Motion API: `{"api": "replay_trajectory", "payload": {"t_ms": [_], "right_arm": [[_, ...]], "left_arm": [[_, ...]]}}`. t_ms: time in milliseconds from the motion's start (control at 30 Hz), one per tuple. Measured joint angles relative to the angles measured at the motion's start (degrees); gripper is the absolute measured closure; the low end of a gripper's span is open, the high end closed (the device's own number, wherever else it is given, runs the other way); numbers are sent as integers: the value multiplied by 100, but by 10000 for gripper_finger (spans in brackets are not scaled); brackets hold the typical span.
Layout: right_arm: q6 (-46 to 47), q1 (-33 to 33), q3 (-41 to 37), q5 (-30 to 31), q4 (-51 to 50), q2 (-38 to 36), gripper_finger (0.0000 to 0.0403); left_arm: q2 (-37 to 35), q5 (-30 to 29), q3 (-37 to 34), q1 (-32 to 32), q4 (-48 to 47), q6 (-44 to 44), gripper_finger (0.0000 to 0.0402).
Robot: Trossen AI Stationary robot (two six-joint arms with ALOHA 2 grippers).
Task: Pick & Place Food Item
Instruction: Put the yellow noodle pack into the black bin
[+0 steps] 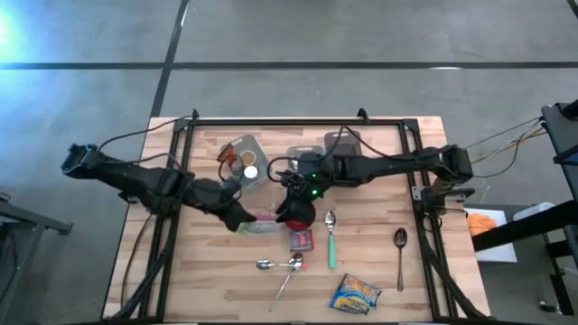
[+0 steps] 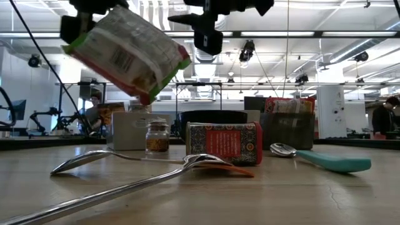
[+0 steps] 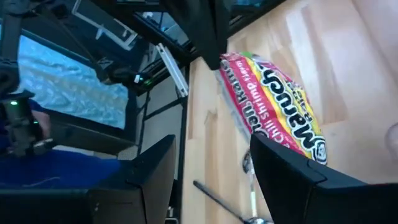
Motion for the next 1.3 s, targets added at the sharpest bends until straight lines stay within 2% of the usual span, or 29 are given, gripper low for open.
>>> {"api": "replay_trajectory", "payload": {"t_ms": [200,467,1100,1300], "right_arm": [[-778,5,300,237,-162,34,199],[-1885,3,1343,916,-1602,493,199],[-2661,48,3369,862,-3466,1717,199],[-2820,91,3925,863,-3709,1988,200]], "left_arm": [[143,533,119,518,32,313,401],[199,958,156,929,165,676,401],[392,1062,496,1036,108,1216,401],[390,1152,493,1038,69,1232,401]]}}
